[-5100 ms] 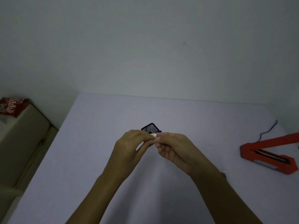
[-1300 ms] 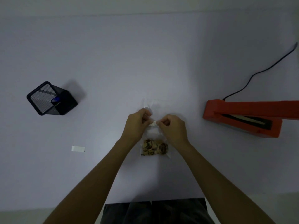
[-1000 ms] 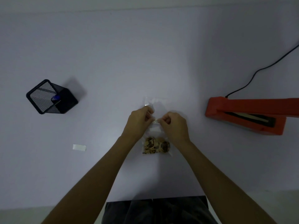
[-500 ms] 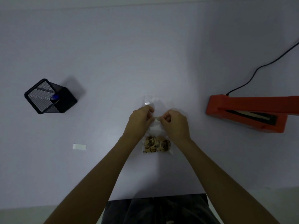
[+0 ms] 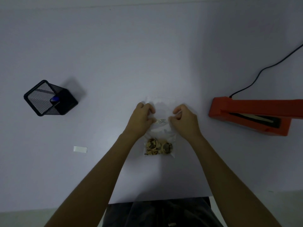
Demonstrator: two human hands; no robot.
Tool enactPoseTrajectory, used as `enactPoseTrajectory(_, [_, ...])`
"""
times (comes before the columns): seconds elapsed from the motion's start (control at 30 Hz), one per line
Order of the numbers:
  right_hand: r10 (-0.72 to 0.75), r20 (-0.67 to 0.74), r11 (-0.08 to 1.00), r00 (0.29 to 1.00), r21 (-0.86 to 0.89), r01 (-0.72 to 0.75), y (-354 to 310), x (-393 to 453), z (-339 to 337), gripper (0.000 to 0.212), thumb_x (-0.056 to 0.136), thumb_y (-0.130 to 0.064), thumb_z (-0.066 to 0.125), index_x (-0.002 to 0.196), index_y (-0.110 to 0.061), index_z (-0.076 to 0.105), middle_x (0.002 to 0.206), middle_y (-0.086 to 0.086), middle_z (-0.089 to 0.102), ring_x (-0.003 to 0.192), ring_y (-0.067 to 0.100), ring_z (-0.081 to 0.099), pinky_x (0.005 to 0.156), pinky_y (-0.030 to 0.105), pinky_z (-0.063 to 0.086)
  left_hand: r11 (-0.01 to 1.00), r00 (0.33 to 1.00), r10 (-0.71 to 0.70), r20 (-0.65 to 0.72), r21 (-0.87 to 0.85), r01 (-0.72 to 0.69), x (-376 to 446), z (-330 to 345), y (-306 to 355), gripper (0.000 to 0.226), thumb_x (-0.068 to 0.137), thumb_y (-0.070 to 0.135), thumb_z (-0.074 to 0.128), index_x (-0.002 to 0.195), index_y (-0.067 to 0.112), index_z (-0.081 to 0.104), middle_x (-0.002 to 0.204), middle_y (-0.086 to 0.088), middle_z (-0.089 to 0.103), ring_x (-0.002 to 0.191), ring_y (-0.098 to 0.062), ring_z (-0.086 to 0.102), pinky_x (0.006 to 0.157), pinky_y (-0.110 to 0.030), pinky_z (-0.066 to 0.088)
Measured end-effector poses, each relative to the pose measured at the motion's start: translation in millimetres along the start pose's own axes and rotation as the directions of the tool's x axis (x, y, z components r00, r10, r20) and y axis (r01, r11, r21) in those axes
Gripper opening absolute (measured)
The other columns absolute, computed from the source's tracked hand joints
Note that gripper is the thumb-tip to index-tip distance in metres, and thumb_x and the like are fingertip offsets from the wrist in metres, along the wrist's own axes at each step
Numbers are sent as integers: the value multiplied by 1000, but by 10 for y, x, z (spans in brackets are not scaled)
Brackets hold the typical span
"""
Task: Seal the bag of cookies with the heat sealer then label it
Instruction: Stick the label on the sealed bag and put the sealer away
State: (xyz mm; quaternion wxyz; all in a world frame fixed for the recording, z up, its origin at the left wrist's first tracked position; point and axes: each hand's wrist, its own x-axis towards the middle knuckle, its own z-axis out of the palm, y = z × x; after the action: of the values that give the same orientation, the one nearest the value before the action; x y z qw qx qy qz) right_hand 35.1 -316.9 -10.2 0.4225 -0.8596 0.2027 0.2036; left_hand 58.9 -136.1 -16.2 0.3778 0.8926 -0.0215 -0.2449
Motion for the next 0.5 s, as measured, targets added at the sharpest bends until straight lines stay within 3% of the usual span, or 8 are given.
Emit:
enactPoseTrajectory(0.13, [-27, 40, 999, 999, -22, 28, -37, -46, 45, 27, 78, -22, 76, 92, -17, 53, 67, -3, 55, 58, 8, 51, 55, 25, 45, 999, 997, 34, 70, 21, -36, 28, -38, -36, 35, 74, 23, 81, 97, 13, 57, 95, -4, 47, 74, -13, 47, 68, -24, 46])
enactPoseTrajectory(0.23, [-39, 62, 998, 997, -39, 41, -10, -26, 39, 24, 78, -16, 74, 91, -18, 53, 67, -2, 56, 59, 7, 52, 55, 22, 43, 999, 996, 21, 90, 35, -24, 49, -38, -34, 35, 73, 18, 82, 96, 12, 57, 95, -4, 46, 77, -17, 49, 71, -27, 48])
enactPoseTrajectory(0.4, [-31, 65, 999, 997, -43, 33, 8, -3, 38, 20, 80, -13, 70, 89, -17, 53, 68, -1, 57, 61, 11, 53, 52, 21, 38, 998, 993, 36, 113, 40, -41, 101, -82, -50, 24, 77, 13, 78, 94, 10, 60, 92, -6, 49, 73, -16, 48, 71, -25, 45])
enactPoseTrajectory(0.5, [-37, 70, 998, 997, -46, 40, -1, -10, 38, 24, 79, -18, 74, 92, -15, 53, 67, -1, 57, 59, 10, 52, 51, 20, 40, 998, 994, 21, 109, 49, -26, 103, -71, -19, 27, 76, 19, 79, 91, 11, 58, 88, -1, 45, 71, -12, 45, 63, -17, 38])
